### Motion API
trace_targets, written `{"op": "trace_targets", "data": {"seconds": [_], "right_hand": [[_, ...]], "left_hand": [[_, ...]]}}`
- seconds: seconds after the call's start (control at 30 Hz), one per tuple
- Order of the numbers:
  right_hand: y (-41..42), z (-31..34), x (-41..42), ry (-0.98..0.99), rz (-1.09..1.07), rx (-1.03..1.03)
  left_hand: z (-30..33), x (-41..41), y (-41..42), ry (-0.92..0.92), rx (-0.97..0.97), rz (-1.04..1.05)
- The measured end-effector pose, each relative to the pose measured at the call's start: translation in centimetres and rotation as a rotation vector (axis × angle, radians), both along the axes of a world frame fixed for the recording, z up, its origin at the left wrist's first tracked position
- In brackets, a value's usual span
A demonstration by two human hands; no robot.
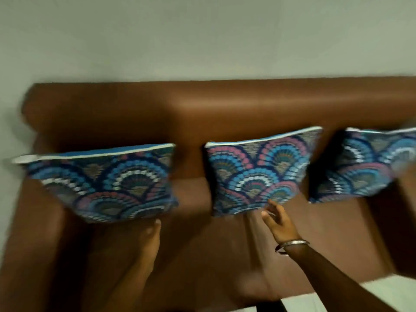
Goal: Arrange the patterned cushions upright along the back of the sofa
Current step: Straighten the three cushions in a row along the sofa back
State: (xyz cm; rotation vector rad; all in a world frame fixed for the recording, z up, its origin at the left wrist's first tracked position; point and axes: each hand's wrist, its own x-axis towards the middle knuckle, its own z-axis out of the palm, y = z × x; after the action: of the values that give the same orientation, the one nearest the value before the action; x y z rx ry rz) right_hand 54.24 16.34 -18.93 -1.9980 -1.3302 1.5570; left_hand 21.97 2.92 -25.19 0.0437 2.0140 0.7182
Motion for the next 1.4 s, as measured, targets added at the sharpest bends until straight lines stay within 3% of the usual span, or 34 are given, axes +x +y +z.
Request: {"op": "trace_targets", "data": {"seconds": [0.07, 0.13, 0.23, 0.33, 0.5, 0.67, 0.8, 0.9, 1.13, 1.23, 1.3, 1.4], "right_hand": [[3.2, -0.2, 8.2, -0.075, -0.066, 0.049], [7.1, 0.1, 16.6, -0.159, -0.128, 0.127], [14.1, 0.1, 27.5, -0.177, -0.254, 0.237], [21.3, -1.0, 36.6, -0.184, -0.320, 0.338], [29.7, -3.3, 43.5, 0.027, -0.386, 0.367], [32.2, -5.0, 45.3, 0.231, -0.403, 0.227], [32.9, -5.8, 46.6, 0.300, -0.449, 0.191], [32.7, -6.1, 47.7, 0.320, -0.481, 0.191], [26.1, -6.1, 43.6, 0.117, -0.456, 0.328], [20.0, -7.9, 38.1, -0.066, -0.369, 0.313], [16.4, -8.3, 32.6, -0.043, -0.258, 0.208], [13.6, -7.8, 24.3, 0.082, -0.070, 0.079]], "left_hand": [[0.8, 9.1, 3.5, -0.197, 0.000, -0.235], [0.9, 19.0, 8.3, -0.265, 0.059, -0.455], [0.4, 32.4, 16.4, -0.376, 0.233, -0.613], [0.6, 43.0, 26.0, -0.405, 0.368, -0.663], [-0.2, 50.0, 36.9, -0.243, 0.427, -0.526], [-0.2, 52.4, 39.4, -0.440, 0.374, -0.415], [-0.6, 55.0, 40.1, -0.625, 0.340, -0.382], [-0.7, 57.2, 40.9, -0.652, 0.388, -0.326], [-0.2, 51.2, 36.1, -0.427, 0.514, -0.393], [-2.0, 46.4, 29.1, -0.356, 0.396, -0.399], [-4.4, 42.0, 22.6, -0.324, 0.303, -0.268], [-3.9, 34.9, 14.6, -0.095, 0.208, -0.114]]}}
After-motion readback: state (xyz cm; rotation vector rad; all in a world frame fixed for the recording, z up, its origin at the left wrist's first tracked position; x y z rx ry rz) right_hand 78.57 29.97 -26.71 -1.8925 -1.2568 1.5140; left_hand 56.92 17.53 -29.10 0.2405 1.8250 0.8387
